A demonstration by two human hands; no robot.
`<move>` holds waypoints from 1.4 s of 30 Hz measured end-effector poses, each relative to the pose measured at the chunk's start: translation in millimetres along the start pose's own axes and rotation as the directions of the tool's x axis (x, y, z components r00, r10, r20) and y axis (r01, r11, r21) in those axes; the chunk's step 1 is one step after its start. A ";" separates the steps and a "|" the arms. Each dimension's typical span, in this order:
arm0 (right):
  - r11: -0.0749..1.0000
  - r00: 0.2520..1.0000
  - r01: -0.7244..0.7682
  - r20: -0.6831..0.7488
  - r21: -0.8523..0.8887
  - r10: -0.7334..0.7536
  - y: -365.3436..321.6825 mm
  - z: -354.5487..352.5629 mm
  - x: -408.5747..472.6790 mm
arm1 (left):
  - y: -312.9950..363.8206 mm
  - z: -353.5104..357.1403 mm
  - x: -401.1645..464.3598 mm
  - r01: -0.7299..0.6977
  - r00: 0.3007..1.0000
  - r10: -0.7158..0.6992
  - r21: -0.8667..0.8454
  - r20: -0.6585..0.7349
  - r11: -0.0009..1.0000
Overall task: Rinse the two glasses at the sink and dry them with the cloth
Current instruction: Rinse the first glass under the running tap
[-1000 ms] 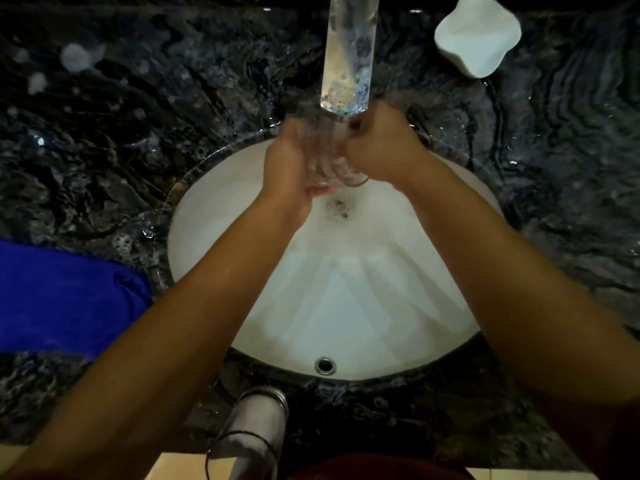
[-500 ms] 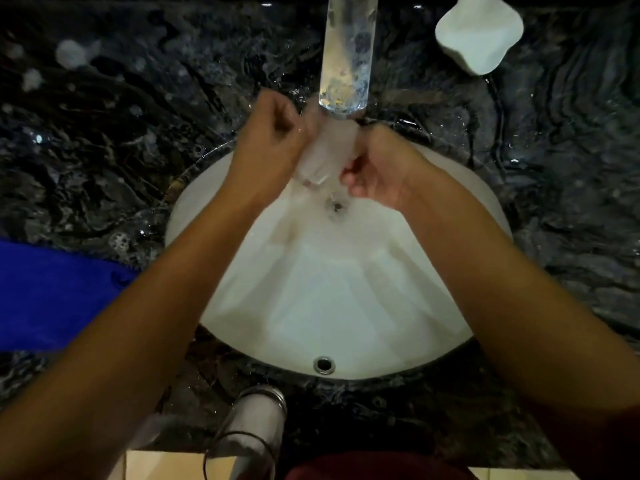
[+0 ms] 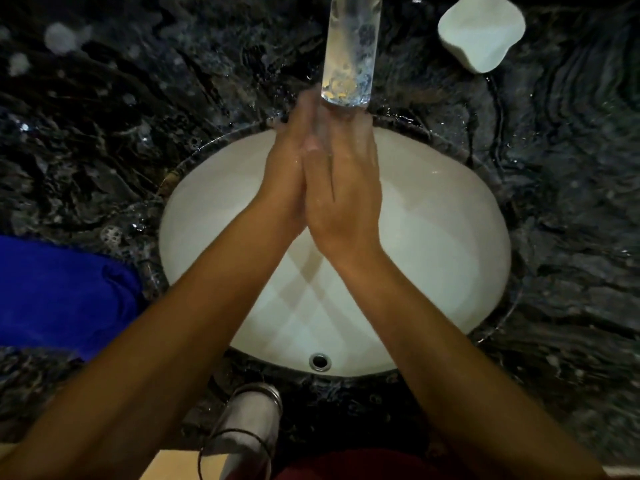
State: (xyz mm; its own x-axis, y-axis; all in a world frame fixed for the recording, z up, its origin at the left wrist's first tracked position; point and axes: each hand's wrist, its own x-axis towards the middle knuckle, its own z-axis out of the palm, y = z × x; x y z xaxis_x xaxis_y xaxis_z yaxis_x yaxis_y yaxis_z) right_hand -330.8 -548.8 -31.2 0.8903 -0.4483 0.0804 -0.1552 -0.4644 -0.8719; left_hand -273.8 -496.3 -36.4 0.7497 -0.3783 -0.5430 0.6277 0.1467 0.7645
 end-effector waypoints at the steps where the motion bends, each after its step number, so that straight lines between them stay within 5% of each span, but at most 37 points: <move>1: 0.996 0.997 0.062 0.053 -0.057 -0.059 1.3 -3.8 4.4 | 1.8 -2.6 -2.2 0.041 0.998 -0.036 -0.106 0.046 0.994; 3: 0.995 0.974 0.075 0.220 -0.069 -0.059 8.9 -13.1 21.4 | 1.6 -6.3 -6.0 0.180 0.981 -0.154 -0.250 0.121 0.951; 8: 0.912 0.892 -0.391 0.294 0.121 0.343 16.0 -35.9 65.1 | -5.2 -4.2 -15.8 0.326 0.937 -0.273 -0.257 0.220 0.910; 12: 0.924 0.934 -0.343 0.164 0.171 0.316 8.5 -21.5 35.2 | 1.2 2.6 -9.1 0.255 0.966 -0.226 -0.314 0.128 0.914; 15: 0.981 0.958 -0.147 0.267 0.128 0.109 16.3 -22.7 -3.7 | -2.1 -6.7 -5.5 0.216 0.976 -0.198 -0.365 0.085 0.906; 19: 0.997 0.931 -0.049 0.366 0.067 0.021 37.6 -36.3 -3.9 | -7.3 -8.6 -9.1 0.329 0.940 -0.336 -0.398 0.055 0.856; 23: 0.981 0.899 -0.165 0.425 0.099 0.108 33.9 -49.2 32.1 | -6.6 -11.6 -15.7 0.353 0.935 -0.336 -0.245 0.110 0.903; 27: 0.960 0.936 -0.243 0.294 0.142 0.193 40.6 -45.5 40.8 | -2.7 -15.0 -22.5 0.382 0.919 -0.380 -0.001 0.109 0.924; 31: 0.844 0.904 -0.402 0.301 0.355 0.304 45.3 -40.5 40.8 | 5.5 -17.6 -18.0 0.187 0.981 -0.191 0.309 -0.017 0.932; 34: 0.803 0.826 -0.520 0.410 0.291 0.386 37.8 -37.4 43.9 | 4.6 -19.7 -13.5 0.112 0.986 -0.065 0.319 -0.153 0.941; 36: 0.818 0.826 -0.519 0.390 0.247 0.406 38.2 -34.7 49.7 | 4.0 -14.5 -18.2 0.084 0.995 -0.060 0.313 -0.085 0.946; 42: 0.856 0.811 -0.509 0.385 0.093 0.440 42.6 -37.3 68.9 | 10.9 -12.0 -16.7 0.255 0.967 -0.247 0.157 -0.067 0.954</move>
State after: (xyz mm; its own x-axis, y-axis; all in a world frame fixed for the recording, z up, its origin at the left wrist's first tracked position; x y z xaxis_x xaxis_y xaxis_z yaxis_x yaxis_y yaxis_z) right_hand -292.2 -628.0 -44.8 0.8186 -0.2746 -0.5045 -0.5460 -0.0989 -0.8320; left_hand -277.0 -477.4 -23.1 0.5837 -0.3408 -0.7370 0.7571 -0.0995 0.6457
